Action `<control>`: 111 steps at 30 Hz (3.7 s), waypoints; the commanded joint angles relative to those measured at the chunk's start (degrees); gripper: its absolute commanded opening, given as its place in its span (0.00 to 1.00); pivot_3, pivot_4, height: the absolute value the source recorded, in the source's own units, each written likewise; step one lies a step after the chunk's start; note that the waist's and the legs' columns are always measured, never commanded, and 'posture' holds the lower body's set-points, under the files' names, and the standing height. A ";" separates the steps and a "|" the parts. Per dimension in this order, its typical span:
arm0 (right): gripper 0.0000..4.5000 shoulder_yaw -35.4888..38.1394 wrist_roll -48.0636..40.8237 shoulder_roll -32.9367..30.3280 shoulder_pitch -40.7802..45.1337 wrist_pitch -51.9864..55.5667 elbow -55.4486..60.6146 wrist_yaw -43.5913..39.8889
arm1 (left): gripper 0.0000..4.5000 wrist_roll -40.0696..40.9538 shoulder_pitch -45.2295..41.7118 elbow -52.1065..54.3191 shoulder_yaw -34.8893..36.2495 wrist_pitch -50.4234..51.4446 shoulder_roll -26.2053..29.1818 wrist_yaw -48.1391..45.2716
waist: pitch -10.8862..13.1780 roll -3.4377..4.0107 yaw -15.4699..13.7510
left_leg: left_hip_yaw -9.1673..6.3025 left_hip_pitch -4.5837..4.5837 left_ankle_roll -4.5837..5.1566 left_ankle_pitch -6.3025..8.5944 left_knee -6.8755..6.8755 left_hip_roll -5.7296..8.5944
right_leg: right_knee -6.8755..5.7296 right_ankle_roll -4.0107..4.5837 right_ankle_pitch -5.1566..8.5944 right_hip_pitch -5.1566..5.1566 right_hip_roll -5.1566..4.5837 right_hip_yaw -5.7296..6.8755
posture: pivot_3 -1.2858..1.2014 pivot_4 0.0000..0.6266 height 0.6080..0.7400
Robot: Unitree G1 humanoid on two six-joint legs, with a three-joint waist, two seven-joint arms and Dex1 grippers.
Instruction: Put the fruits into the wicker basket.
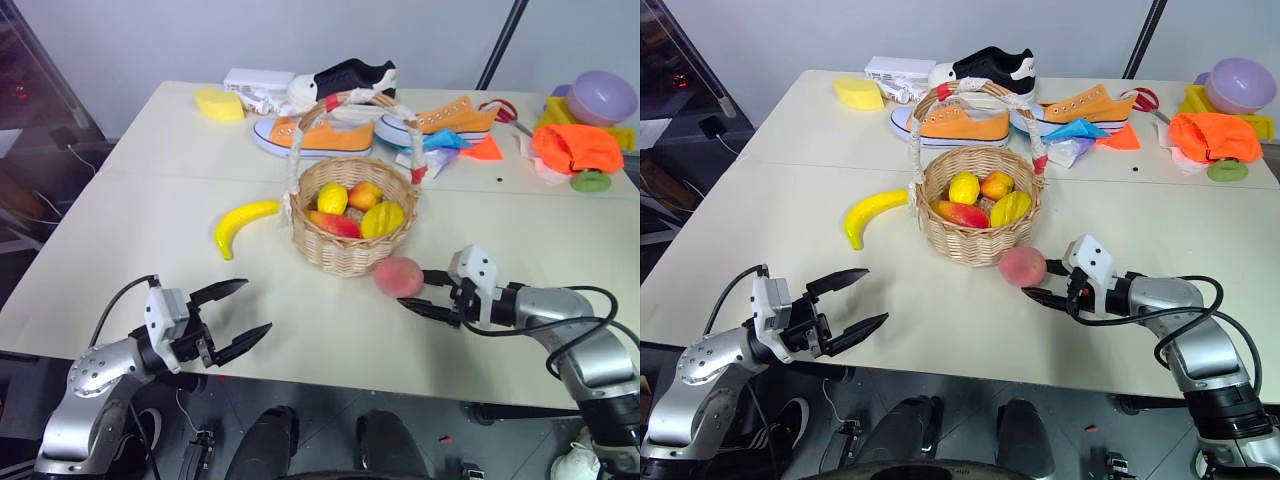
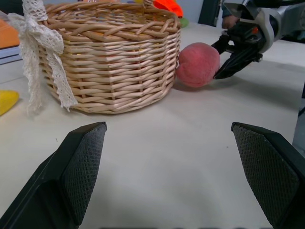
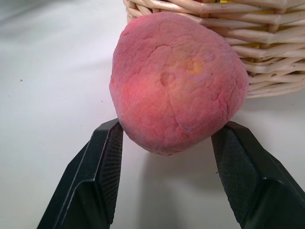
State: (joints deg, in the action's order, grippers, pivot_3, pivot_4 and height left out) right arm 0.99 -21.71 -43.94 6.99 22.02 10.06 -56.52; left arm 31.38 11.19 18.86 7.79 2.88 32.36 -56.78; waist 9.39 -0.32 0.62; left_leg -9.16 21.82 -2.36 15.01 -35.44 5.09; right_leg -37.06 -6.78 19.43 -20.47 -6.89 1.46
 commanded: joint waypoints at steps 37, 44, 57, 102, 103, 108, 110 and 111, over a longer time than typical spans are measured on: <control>0.87 -3.31 -0.04 5.35 3.09 1.21 1.14 1.79 | 1.00 2.17 3.29 4.61 0.89 0.98 2.92 -3.29 | 0.00 0.00 0.04 | -0.03 -0.01 -0.02 -0.02 0.00 0.00 | -0.03 0.00 0.00 -0.01 0.00 -0.01 | 0.52 0.24 1.00; 0.69 -0.26 -4.30 1.60 -0.10 4.13 6.36 -1.82 | 1.00 3.09 3.82 5.15 0.74 1.70 3.07 -3.74 | 0.00 0.00 -0.13 | -0.03 0.01 0.01 0.00 0.00 0.00 | -0.01 0.00 0.00 -0.01 0.00 -0.01 | 0.52 0.24 1.00; 0.69 6.44 -20.11 9.54 21.38 13.75 10.03 8.80 | 1.00 3.21 -0.24 2.41 2.10 1.41 1.09 -1.49 | 0.00 -0.01 0.10 | -0.03 0.03 0.00 0.00 -0.02 -0.12 | -0.02 0.11 -0.07 -0.06 0.10 0.00 | 0.52 0.24 1.00; 0.99 2.74 -4.80 0.48 3.26 0.08 21.18 5.43 | 1.00 -15.11 -44.00 -42.83 -0.92 18.37 -5.62 24.17 | -0.04 -0.32 0.14 | -0.21 0.56 -0.30 -0.19 -0.75 0.13 | -0.30 -0.31 -0.29 -0.28 0.08 0.06 | 0.52 0.24 1.00; 0.99 2.66 -4.76 0.41 3.42 0.26 21.27 5.49 | 1.00 -16.03 -44.02 -42.61 -1.62 17.99 -5.52 23.80 | -0.04 -0.32 0.24 | -0.21 0.56 -0.31 -0.19 -0.76 0.13 | -0.30 -0.31 -0.29 -0.28 0.08 0.06 | 0.52 0.24 1.00; 0.99 1.23 -4.90 1.31 5.75 2.09 22.33 6.91 | 1.00 -17.96 -43.86 -42.11 -3.78 19.20 -5.27 22.73 | -0.04 -0.32 0.42 | -0.20 0.56 -0.32 -0.20 -0.74 0.09 | -0.37 -0.31 -0.29 -0.33 0.10 0.06 | 0.52 0.24 1.00; 0.99 0.74 -4.87 1.50 6.47 2.69 22.55 7.35 | 1.00 -18.85 -43.91 -42.59 -4.32 19.31 -5.20 22.67 | -0.04 -0.32 0.26 | -0.20 0.56 -0.32 -0.20 -0.75 0.10 | -0.37 -0.31 -0.29 -0.32 0.09 0.05 | 0.52 0.24 1.00; 0.99 0.48 -4.88 1.62 6.82 3.09 22.62 7.63 | 1.00 -18.84 -44.15 -42.91 -3.93 19.54 -5.46 23.48 | -0.05 -0.33 0.17 | -0.20 0.56 -0.32 -0.20 -0.75 0.10 | -0.36 -0.31 -0.29 -0.32 0.09 0.05 | 0.52 0.24 1.00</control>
State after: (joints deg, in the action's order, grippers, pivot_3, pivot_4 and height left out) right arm 1.25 -25.99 -42.68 13.04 24.84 30.47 -49.49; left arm 13.07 -32.31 -24.69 3.48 22.14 26.37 -33.71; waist 9.34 -0.65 0.79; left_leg -9.36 22.38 -2.68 14.81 -36.19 5.19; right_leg -37.41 -7.09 19.14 -20.78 -6.81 1.51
